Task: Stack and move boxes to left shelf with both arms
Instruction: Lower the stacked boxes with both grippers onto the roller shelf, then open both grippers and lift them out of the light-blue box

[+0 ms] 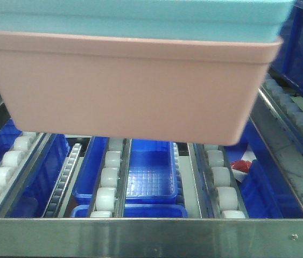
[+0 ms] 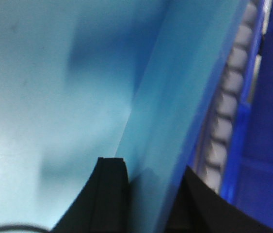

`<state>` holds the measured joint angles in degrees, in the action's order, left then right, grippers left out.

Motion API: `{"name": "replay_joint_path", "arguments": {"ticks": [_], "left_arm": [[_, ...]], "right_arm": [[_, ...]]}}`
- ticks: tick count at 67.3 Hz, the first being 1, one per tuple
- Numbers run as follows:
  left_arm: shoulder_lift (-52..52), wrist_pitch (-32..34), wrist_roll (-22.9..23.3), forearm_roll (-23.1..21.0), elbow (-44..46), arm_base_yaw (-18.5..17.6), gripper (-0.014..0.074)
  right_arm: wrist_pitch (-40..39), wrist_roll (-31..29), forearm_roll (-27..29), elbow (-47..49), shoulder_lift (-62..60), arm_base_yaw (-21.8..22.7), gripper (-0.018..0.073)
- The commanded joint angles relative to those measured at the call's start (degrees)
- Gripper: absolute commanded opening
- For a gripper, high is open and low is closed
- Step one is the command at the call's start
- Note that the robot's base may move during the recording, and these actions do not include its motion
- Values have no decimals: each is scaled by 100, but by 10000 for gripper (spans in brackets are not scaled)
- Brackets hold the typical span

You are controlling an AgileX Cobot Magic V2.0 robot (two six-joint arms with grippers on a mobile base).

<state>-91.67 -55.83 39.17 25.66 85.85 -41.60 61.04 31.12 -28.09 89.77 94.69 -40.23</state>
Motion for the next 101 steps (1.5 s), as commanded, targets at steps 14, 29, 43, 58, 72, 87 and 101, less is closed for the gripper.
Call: {"name": "replay_joint_path", "arguments": {"ticks": [14, 29, 43, 58, 72, 87, 101], "left_arm": [[-504, 1226, 20, -261, 287, 148, -12], [-1054, 1289, 20, 10, 287, 220, -12], [-1308, 1355, 20, 126, 287, 253, -12], [-1344, 1358, 20, 126, 287, 266, -1], [-1344, 1314, -87, 126, 287, 266, 214], [-1322, 943, -87, 99, 326, 266, 510], [-1310, 272, -190, 87, 792, 266, 566]], "right_arm": [[-1156, -386, 174, 469, 448, 207, 28], [-1408, -386, 168, 469, 751, 336, 28], [-1563, -386, 168, 469, 984, 336, 28], [-1440, -386, 168, 469, 1086, 336, 32], [-1317, -386, 168, 469, 1086, 336, 361], [-953, -386, 168, 469, 1072, 336, 584], [-927, -369, 168, 469, 866, 336, 583]]}}
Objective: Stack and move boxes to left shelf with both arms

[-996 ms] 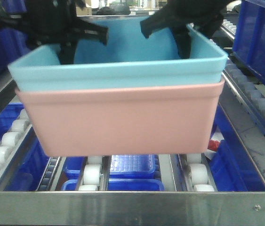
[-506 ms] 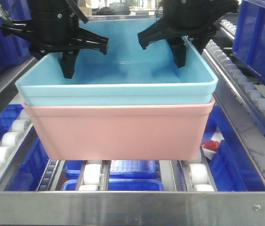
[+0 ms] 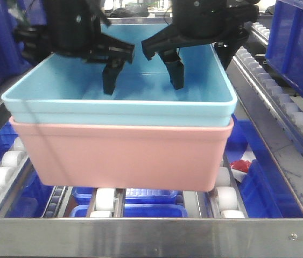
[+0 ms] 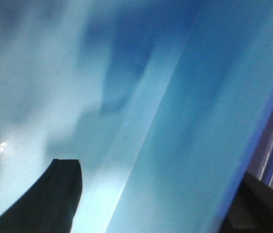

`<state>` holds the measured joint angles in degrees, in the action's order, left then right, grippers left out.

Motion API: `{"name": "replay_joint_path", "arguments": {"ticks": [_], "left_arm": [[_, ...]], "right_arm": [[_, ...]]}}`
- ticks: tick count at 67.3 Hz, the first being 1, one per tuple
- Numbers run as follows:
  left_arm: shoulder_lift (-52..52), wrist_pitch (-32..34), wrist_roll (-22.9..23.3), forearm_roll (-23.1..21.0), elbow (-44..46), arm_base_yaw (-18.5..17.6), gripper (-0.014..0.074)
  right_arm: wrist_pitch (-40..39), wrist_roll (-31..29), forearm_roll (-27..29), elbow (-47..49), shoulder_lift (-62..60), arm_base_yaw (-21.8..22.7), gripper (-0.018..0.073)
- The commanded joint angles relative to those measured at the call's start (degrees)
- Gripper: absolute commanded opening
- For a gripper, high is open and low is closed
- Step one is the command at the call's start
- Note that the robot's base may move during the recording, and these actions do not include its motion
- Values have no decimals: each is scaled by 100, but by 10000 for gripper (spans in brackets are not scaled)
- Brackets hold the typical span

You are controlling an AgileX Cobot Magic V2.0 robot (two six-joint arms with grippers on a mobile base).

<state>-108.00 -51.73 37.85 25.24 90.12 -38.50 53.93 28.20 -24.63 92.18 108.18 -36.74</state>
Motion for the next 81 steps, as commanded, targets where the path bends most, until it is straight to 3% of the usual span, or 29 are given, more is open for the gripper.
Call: {"name": "replay_joint_path", "arguments": {"ticks": [1, 37, 44, 53, 57, 63, 81], "left_arm": [[324, -176, -58, 129, 402, -44, 566], [835, -1306, -218, 165, 1013, -55, 557], [1016, -1478, -222, 165, 1013, -55, 479], [1191, -1651, -231, 157, 1002, -55, 248], [1214, -1726, -231, 157, 988, -55, 146], [1229, -1801, -231, 144, 942, -79, -29], [1317, -2051, -199, 551, 942, -596, -3]], "right_arm": [[-216, -78, -179, 228, -493, -13, 583], [-30, -78, -290, 228, -1359, -13, 559], [28, -78, -290, 228, -1521, -13, 421], [55, -78, -290, 140, -1715, -13, 103], [55, -78, -290, 81, -1791, -13, 5], [-13, -78, -293, -63, -1903, -13, 26], [-713, -71, -298, -887, -2473, -13, 25]]}}
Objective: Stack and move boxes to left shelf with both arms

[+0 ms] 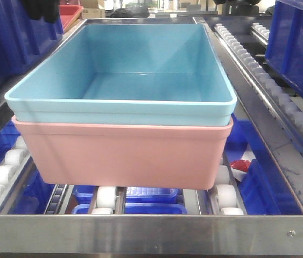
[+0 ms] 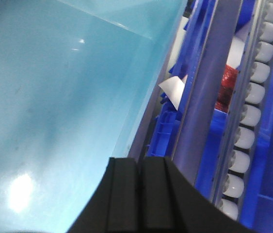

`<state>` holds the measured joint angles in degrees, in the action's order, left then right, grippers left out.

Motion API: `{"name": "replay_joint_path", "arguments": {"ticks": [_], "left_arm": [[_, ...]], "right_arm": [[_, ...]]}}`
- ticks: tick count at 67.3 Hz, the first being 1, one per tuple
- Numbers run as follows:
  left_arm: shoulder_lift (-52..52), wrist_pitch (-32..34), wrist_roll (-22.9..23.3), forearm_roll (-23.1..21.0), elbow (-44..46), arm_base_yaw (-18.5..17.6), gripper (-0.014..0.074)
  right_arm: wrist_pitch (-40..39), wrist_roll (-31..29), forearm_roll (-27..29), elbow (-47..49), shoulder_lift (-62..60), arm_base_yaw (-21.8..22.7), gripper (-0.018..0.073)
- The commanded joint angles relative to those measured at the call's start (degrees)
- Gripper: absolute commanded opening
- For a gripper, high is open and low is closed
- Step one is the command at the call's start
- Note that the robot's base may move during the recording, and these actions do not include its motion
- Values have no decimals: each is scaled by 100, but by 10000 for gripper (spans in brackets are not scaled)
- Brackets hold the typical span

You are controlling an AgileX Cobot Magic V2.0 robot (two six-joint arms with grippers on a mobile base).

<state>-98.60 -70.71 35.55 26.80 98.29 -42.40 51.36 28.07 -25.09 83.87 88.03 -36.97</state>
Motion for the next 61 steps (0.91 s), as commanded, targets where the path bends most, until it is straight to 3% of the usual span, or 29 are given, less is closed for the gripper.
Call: {"name": "replay_joint_path", "arguments": {"ticks": [1, 11, 29, 35, 43, 61], "left_arm": [[391, -165, 31, 444, 125, -244, -3], [540, -217, 41, 927, 32, -538, -3], [1309, 1005, 83, 878, -1726, -454, -3], [1873, 1509, 391, 815, -2518, -454, -3], [2732, 2072, 392, 584, -3265, -494, -3], [4563, 2531, 338, 715, -4024, -1159, -3]], "right_arm": [[-486, -58, -252, -104, -497, 9, 25], [-952, -58, -252, -698, -954, 9, 25], [-1681, -41, -246, -1857, -1692, -3, 25], [-1813, 73, -246, -2179, -1986, -3, 25], [-1999, 188, -246, -2536, -2494, -3, 25], [-2527, 188, -194, -3066, -3976, -57, 25]]}}
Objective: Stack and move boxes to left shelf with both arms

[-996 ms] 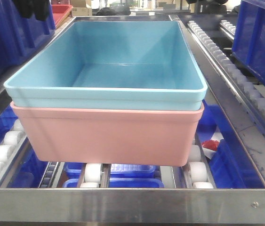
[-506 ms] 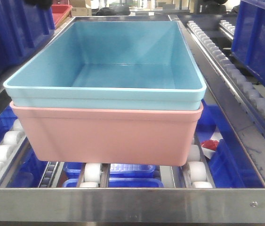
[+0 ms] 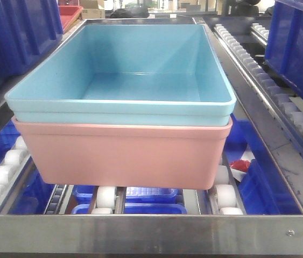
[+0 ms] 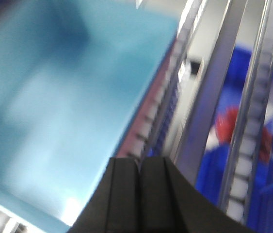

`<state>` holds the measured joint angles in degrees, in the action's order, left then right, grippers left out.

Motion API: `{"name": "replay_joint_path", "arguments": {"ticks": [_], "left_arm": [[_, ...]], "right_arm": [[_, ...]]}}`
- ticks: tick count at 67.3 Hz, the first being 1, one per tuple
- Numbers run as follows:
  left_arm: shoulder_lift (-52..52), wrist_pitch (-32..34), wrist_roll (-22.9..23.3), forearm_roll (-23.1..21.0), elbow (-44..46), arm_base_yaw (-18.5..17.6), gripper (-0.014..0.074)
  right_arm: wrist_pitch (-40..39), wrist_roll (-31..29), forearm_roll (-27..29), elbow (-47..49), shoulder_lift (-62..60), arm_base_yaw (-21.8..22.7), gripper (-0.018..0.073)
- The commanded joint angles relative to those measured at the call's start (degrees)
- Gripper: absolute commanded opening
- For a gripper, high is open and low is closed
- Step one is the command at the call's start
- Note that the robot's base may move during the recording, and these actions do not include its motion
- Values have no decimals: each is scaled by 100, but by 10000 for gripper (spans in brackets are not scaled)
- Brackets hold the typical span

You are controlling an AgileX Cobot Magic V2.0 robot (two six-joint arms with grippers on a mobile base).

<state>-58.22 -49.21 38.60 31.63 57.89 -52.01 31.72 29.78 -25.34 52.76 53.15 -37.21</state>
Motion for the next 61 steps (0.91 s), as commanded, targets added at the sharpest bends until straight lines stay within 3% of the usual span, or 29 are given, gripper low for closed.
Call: {"name": "replay_joint_path", "arguments": {"ticks": [1, 22, 39, 61], "left_arm": [[605, 397, 32, 232, -12, -255, -3], [2170, 447, 32, 121, -729, -1239, -3], [2518, 455, 32, 153, -1318, -2119, -3], [2518, 330, 32, 138, -1317, -2210, -3]], "right_arm": [[-577, 17, -170, 22, -557, -46, 25], [-589, 17, -140, -671, -2123, -616, 25], [-619, 17, -127, -1427, -2837, -750, 25], [-596, 17, -127, -1427, -2837, -750, 25]]}}
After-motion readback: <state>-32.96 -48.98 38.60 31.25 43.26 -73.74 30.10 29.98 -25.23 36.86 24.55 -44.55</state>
